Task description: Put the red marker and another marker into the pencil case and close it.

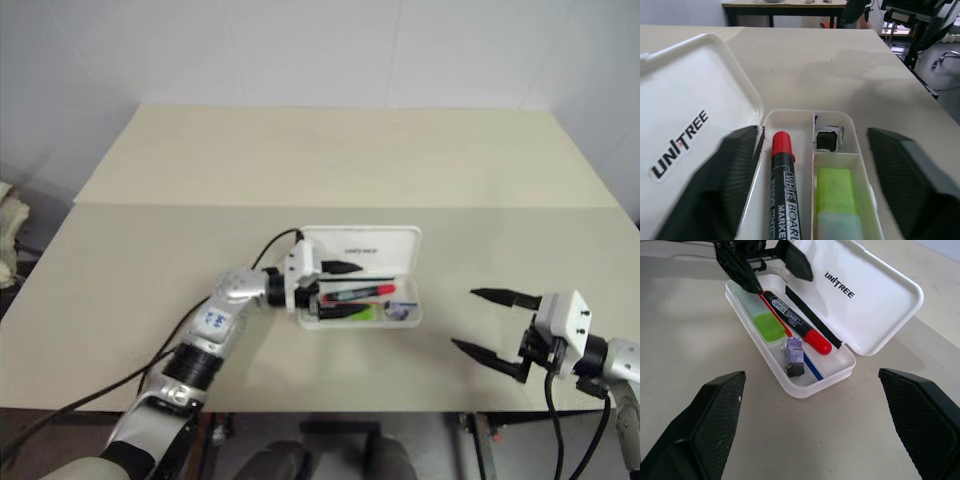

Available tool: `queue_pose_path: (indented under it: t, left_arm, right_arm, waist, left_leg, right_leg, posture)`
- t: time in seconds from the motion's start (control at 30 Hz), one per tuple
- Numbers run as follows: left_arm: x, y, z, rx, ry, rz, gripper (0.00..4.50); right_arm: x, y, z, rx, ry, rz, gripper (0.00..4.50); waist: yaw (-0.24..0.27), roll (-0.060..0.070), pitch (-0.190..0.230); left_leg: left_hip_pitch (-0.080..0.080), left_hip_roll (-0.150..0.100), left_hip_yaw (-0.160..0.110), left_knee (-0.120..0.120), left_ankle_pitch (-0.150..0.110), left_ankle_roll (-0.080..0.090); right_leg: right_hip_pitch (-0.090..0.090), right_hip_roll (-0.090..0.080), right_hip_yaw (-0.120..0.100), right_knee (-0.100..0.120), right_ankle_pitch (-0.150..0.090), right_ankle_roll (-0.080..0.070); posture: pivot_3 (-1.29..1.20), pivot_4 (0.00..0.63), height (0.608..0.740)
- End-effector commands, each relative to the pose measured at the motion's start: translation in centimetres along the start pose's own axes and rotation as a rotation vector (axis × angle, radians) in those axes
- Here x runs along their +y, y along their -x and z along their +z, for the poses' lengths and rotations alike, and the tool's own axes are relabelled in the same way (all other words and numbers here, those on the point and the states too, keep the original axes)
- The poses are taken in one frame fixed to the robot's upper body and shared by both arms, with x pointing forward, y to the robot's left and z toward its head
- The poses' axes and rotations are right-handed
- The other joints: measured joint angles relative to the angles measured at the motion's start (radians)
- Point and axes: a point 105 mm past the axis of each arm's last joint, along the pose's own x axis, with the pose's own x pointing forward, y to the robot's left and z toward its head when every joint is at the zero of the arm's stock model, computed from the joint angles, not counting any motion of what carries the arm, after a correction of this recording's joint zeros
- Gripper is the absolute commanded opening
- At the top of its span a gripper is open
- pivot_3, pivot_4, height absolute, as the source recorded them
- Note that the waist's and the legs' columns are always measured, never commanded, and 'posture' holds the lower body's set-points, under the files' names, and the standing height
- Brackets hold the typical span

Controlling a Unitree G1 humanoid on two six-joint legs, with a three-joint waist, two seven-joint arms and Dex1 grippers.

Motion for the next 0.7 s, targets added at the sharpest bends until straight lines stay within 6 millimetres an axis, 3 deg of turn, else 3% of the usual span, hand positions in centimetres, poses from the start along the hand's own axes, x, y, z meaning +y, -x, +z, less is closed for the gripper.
queue_pose_path:
  t: [0.03, 0.27, 0.7]
  left_arm:
    - [-0.3, -0.6, 1.2, -0.030, -0.053, -0.030, 2.44]
    - [-0.1, -2.4, 1.0, 0.016, -0.084, -0.060, 0.05]
    - [-1.1, -3.8, -0.9, 0.112, -0.072, -0.110, 0.05]
  right_arm:
    - [-0.1, -0.2, 0.8, -0.016, 0.037, 0.010, 4.50]
    - [-0.4, -0.1, 0.7, -0.014, 0.040, 0.002, 4.50]
    - [-0.5, 1.0, -0.3, -0.007, 0.035, -0.017, 4.50]
  waist:
    - [-0.002, 0.000, 0.000]
    - [-0.002, 0.000, 0.000]
    - [-0.003, 0.000, 0.000]
  left_leg:
    - [0.000, 0.000, 0.000, 0.000, 0.000, 0.000]
    - [0.000, 0.000, 0.000, 0.001, 0.000, 0.000]
    - [0.000, 0.000, 0.000, 0.000, 0.000, 0.000]
  right_leg:
    - [0.000, 0.000, 0.000, 0.000, 0.000, 0.000]
    - [0.000, 0.000, 0.000, 0.000, 0.000, 0.000]
    - [0.000, 0.000, 0.000, 0.000, 0.000, 0.000]
  posture:
    - [0.00, 0.150, 0.740]
    - [0.00, 0.150, 0.740]
    - [0.00, 0.150, 0.740]
